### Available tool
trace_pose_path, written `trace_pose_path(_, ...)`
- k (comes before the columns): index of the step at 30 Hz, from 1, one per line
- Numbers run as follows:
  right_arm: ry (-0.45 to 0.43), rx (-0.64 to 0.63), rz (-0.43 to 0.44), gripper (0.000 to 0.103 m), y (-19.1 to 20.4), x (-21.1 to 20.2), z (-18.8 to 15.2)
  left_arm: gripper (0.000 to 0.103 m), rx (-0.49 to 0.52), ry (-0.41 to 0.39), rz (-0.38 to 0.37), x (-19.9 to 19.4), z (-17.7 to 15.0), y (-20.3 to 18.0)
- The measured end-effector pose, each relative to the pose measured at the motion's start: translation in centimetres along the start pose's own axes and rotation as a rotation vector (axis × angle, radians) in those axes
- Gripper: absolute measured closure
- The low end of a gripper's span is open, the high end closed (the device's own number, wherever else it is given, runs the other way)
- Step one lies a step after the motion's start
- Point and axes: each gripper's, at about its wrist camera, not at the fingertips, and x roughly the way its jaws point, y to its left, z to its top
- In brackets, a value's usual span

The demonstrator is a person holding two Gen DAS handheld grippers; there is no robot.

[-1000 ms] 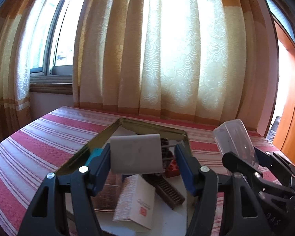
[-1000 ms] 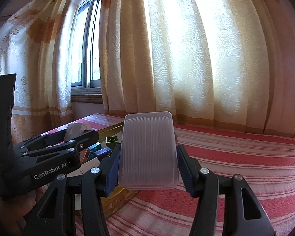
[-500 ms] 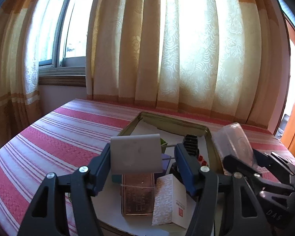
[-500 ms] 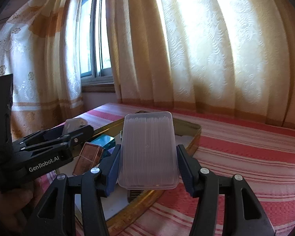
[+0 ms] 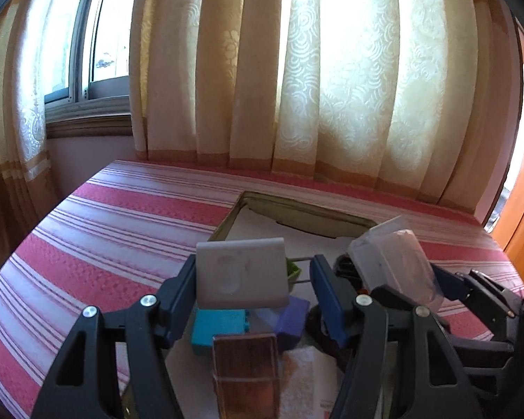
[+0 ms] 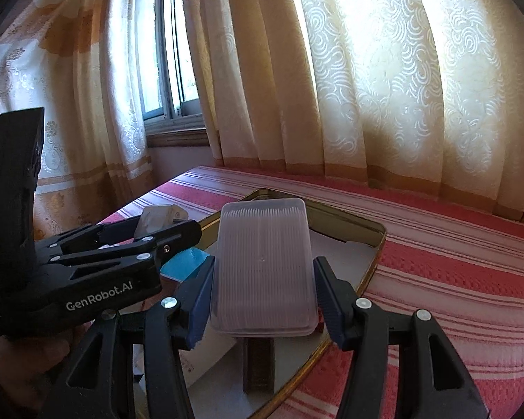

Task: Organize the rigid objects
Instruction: 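Lower the white block and clear box into the tin with both grippers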

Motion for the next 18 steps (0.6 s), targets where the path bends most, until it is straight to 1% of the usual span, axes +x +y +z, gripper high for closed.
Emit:
trace_pose_path(6,0.058,0.035,-0.003,0.046,-0.4,1.3,0.0,0.039,0.005,0.055,0.009,1.5,0.7,0.1)
trace_pose_path(11,0.08,0.034,0.005,0.046,-0.1,1.6,-0.4,0.039,0.013,0.087,0.014,2.2,0.7,0.0)
trace_pose_path(12,0.089,0.033,0.016,0.046,0.1,1.7,-0.4,0.037,0.016,0.085,0.017,2.1,0.8,0.0)
trace_pose_path(13,0.097,0.03,0.026,0.046,0.2,1.7,-0.5,0.028,0.02,0.077,0.019,2.0,0.9,-0.1)
trace_pose_path(14,0.101,0.024,0.03,0.045,0.4,1.7,-0.6,0.023,0.027,0.069,0.021,1.7,0.9,-0.3)
trace_pose_path(15,0.1,0.02,0.025,0.043,0.4,1.6,-0.6,0.016,0.035,0.057,0.023,1.4,0.8,-0.5)
trace_pose_path(18,0.091,0.018,0.039,0.037,0.6,1.2,-0.7,0.016,0.05,0.043,0.021,0.9,0.7,-0.9)
